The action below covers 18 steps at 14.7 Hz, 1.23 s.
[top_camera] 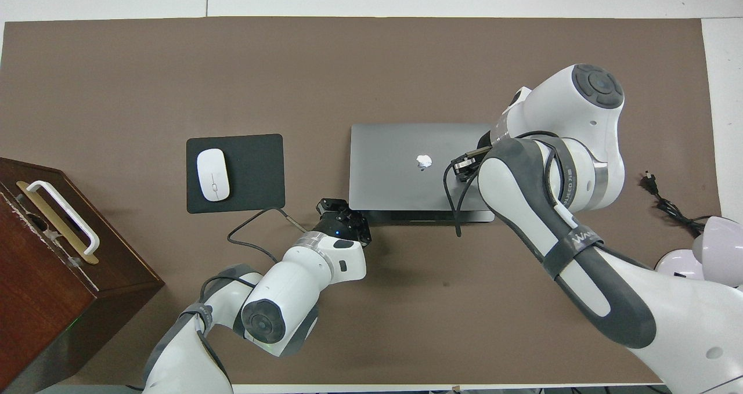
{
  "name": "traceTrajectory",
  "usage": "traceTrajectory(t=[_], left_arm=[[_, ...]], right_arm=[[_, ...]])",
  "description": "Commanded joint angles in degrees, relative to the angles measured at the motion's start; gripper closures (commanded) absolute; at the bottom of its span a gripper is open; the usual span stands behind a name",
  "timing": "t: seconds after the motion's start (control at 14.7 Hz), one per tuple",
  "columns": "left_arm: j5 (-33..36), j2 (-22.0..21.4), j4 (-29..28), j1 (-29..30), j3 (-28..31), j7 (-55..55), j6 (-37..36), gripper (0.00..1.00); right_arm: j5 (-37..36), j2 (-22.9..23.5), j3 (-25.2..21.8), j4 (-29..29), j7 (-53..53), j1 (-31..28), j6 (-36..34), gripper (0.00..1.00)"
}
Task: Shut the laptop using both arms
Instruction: 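Press the lid fully shut with the right gripper, left gripper holding base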
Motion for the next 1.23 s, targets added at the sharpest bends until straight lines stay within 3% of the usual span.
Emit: traceTrajectory(t=[0.0, 1.16], left_arm=[[-1.0, 4.9, -3.0, -0.2, 1.2, 2.1, -1.6, 1.00], [-1.0, 5.0, -2.9, 0.4, 1.1, 3.8, -1.5, 1.00]], right_arm=[[0.3, -1.7, 0.2, -2.3, 1.3, 0.1, 1.5, 1.00], [0.3, -3.8, 0.3, -8.7, 2.4, 2.1, 6.9, 1.00]])
